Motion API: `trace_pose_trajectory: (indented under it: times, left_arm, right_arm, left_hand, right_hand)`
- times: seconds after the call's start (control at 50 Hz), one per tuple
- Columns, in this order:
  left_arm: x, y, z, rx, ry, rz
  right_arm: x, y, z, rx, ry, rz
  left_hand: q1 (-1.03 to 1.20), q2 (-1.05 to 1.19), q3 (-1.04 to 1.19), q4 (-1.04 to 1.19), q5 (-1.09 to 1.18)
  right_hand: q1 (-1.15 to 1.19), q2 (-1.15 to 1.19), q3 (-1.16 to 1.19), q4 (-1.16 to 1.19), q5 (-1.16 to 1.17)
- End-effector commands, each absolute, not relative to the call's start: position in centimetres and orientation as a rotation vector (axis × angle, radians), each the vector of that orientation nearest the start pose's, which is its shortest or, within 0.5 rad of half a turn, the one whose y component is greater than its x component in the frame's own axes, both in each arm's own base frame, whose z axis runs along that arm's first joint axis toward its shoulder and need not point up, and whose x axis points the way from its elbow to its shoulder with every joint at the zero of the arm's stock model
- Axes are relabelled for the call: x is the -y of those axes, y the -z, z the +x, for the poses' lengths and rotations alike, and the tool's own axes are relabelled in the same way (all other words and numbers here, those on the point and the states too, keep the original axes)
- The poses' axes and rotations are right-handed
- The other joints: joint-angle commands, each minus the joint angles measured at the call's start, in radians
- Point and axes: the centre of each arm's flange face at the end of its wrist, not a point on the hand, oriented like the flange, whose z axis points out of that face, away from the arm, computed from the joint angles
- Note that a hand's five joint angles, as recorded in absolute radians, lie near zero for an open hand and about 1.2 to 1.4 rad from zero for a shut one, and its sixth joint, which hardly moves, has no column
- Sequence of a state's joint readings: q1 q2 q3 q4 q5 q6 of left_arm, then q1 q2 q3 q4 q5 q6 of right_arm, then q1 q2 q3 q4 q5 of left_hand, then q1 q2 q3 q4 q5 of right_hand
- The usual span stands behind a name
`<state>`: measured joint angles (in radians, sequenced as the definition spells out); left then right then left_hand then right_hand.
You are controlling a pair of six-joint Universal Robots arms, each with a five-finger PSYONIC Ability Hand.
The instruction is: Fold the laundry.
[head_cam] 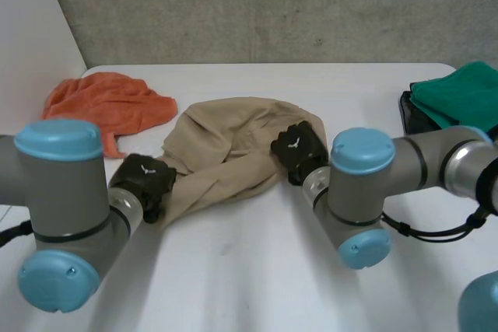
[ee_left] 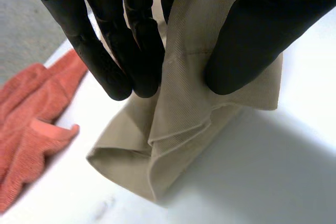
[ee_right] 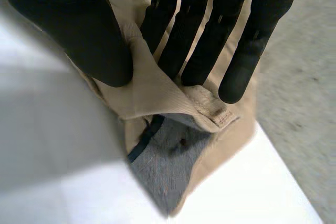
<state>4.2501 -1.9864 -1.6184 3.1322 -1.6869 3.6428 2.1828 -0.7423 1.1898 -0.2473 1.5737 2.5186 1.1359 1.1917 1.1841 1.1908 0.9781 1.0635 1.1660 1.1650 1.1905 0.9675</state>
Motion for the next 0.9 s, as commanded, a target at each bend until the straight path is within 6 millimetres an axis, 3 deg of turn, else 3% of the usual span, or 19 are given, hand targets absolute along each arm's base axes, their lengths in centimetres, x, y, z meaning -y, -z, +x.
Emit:
trace_pose_trajectory:
  times: [0.02, 0.12, 0.14, 0.22, 0.32, 0.44, 0.52, 0.56, 0.6, 0.62, 0.66, 0.68, 0.74, 0.76, 0.82, 0.9]
  left_arm:
    - [24.5, -22.5, -25.0, -2.324, 1.707, 1.015]
    - [23.9, -29.2, -24.0, -2.295, 1.896, 0.91]
    - [23.5, -31.3, -23.8, -2.281, 1.968, 0.89]
    - [22.3, -35.7, -23.7, -2.251, 2.134, 0.874]
    - [22.9, -36.3, -24.7, -2.31, 2.15, 0.897]
    - [25.5, -33.3, -27.1, -2.403, 2.024, 0.953]
    - [28.8, -31.5, -28.7, -2.395, 2.004, 0.922]
    - [31.0, -31.9, -29.5, -2.34, 2.07, 0.868]
    - [32.3, -32.7, -29.9, -2.288, 2.145, 0.829]
    - [33.3, -34.6, -30.5, -2.195, 2.276, 0.79]
    - [33.8, -37.2, -30.9, -2.068, 2.445, 0.744]
    - [34.0, -40.0, -31.1, -1.914, 2.623, 0.688]
    - [33.7, -44.0, -31.1, -1.699, 2.853, 0.586]
    - [33.4, -45.7, -30.9, -1.606, 2.956, 0.516]
    - [33.0, -47.3, -30.6, -1.541, 3.071, 0.412]
    - [32.9, -45.8, -31.0, -1.664, 3.05, 0.436]
  right_arm:
    - [29.6, -21.7, 32.2, -2.026, 2.066, -1.163]
    - [28.4, -28.6, 28.5, -2.062, 1.996, -1.197]
    - [28.1, -30.9, 27.3, -2.067, 2.001, -1.183]
    - [27.7, -35.1, 25.0, -2.075, 2.048, -1.141]
    - [27.7, -36.1, 24.0, -2.12, 2.005, -1.138]
    - [29.2, -33.2, 24.1, -2.207, 1.895, -1.157]
    - [31.4, -31.2, 24.6, -2.213, 1.916, -1.143]
    - [33.2, -31.2, 25.2, -2.15, 2.051, -1.11]
    - [34.6, -31.8, 25.7, -2.074, 2.186, -1.061]
    - [36.0, -33.1, 26.1, -1.965, 2.349, -0.978]
    - [37.2, -34.7, 26.3, -1.833, 2.509, -0.872]
    - [38.0, -36.9, 26.4, -1.679, 2.662, -0.749]
    - [38.6, -39.7, 26.3, -1.454, 2.83, -0.582]
    - [38.4, -41.6, 26.4, -1.304, 2.909, -0.498]
    - [37.6, -43.3, 26.8, -1.174, 2.949, -0.464]
    - [37.0, -42.4, 27.3, -1.243, 2.871, -0.564]
  left_hand:
    - [0.26, 0.205, 0.212, 0.205, 0.244]
    - [0.26, 0.205, 0.212, 0.205, 0.244]
    - [0.26, 0.205, 0.212, 0.205, 0.244]
    - [0.26, 0.205, 0.212, 0.205, 0.244]
    - [0.26, 0.205, 0.212, 0.205, 0.244]
    - [0.26, 0.205, 0.212, 0.205, 0.244]
    - [0.26, 0.205, 0.212, 0.205, 0.244]
    - [0.26, 0.205, 0.212, 0.205, 0.244]
    - [0.26, 0.205, 0.212, 0.205, 0.244]
    - [0.26, 0.205, 0.212, 0.205, 0.244]
    - [0.26, 0.205, 0.212, 0.205, 0.244]
    - [0.26, 0.205, 0.212, 0.205, 0.244]
    - [0.26, 0.205, 0.212, 0.205, 0.244]
    - [0.26, 0.205, 0.212, 0.205, 0.244]
    - [0.26, 0.205, 0.212, 0.205, 0.244]
    - [0.26, 0.205, 0.212, 0.205, 0.244]
  right_hand:
    - [0.333, 0.23, 0.231, 0.206, 0.254]
    - [0.333, 0.23, 0.231, 0.206, 0.254]
    - [0.333, 0.23, 0.231, 0.206, 0.254]
    - [0.333, 0.23, 0.231, 0.206, 0.254]
    - [0.333, 0.23, 0.231, 0.206, 0.254]
    - [0.333, 0.23, 0.231, 0.206, 0.254]
    - [0.333, 0.23, 0.231, 0.206, 0.254]
    - [0.333, 0.23, 0.231, 0.206, 0.254]
    - [0.333, 0.23, 0.231, 0.206, 0.254]
    - [0.333, 0.23, 0.231, 0.206, 0.254]
    - [0.333, 0.23, 0.231, 0.206, 0.254]
    - [0.333, 0.23, 0.231, 0.206, 0.254]
    - [0.333, 0.23, 0.231, 0.206, 0.254]
    - [0.333, 0.23, 0.231, 0.206, 0.254]
    - [0.333, 0.23, 0.231, 0.206, 0.254]
    - [0.333, 0.23, 0.231, 0.206, 0.254]
